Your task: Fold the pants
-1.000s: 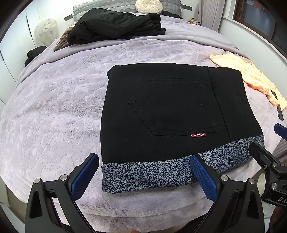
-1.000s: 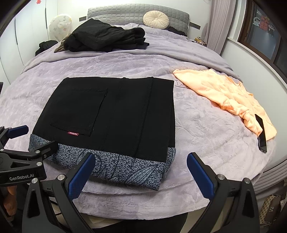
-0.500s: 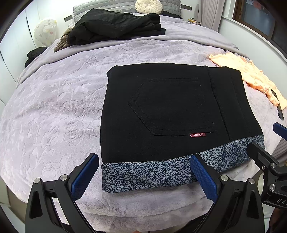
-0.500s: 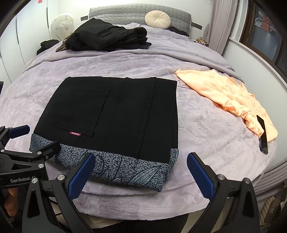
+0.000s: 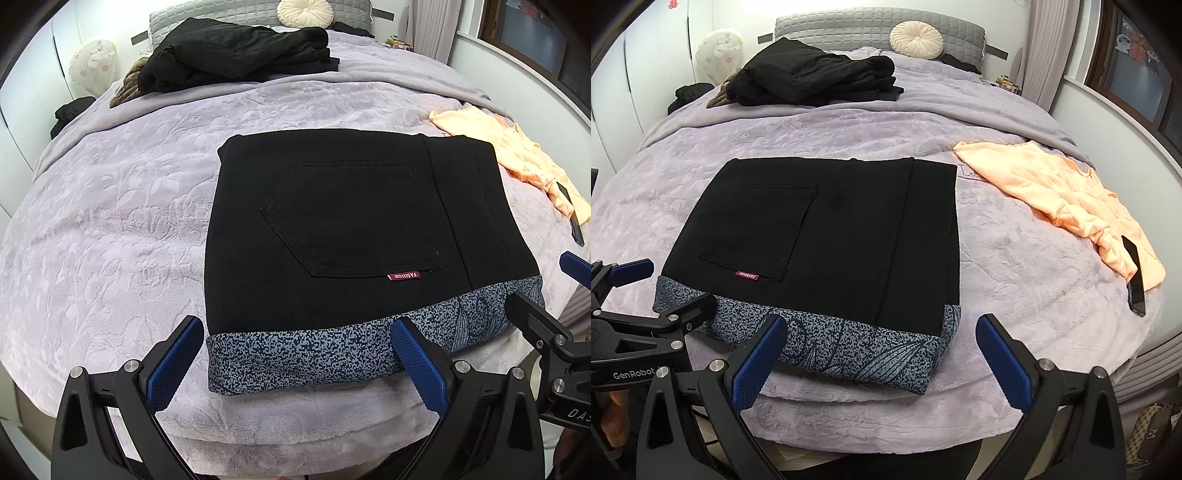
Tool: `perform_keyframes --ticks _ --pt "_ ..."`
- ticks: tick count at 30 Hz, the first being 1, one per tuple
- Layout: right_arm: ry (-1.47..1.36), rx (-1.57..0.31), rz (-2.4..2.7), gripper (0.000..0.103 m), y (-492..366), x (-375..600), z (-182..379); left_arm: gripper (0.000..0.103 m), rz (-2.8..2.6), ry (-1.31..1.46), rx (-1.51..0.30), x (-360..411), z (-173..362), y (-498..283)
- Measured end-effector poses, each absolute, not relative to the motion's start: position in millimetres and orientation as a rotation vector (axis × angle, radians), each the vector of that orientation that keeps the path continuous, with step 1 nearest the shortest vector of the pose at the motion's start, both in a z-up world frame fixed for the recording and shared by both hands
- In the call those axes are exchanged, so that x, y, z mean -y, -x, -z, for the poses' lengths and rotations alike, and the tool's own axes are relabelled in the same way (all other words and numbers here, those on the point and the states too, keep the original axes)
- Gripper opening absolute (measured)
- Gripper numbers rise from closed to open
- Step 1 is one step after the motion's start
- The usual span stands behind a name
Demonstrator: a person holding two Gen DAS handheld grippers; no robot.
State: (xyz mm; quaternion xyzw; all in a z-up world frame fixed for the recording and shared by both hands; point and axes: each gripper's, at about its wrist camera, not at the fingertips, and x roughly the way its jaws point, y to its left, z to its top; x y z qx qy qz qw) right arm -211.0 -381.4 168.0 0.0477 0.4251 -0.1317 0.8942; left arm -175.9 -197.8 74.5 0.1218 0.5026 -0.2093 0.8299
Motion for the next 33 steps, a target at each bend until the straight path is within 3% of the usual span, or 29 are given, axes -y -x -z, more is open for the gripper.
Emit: perform_keyframes --ticks 33 --pt "-0.137 -0.876 0.273 0.102 215 388 -164 0.102 0.42 -0.321 -1.04 208 -77 182"
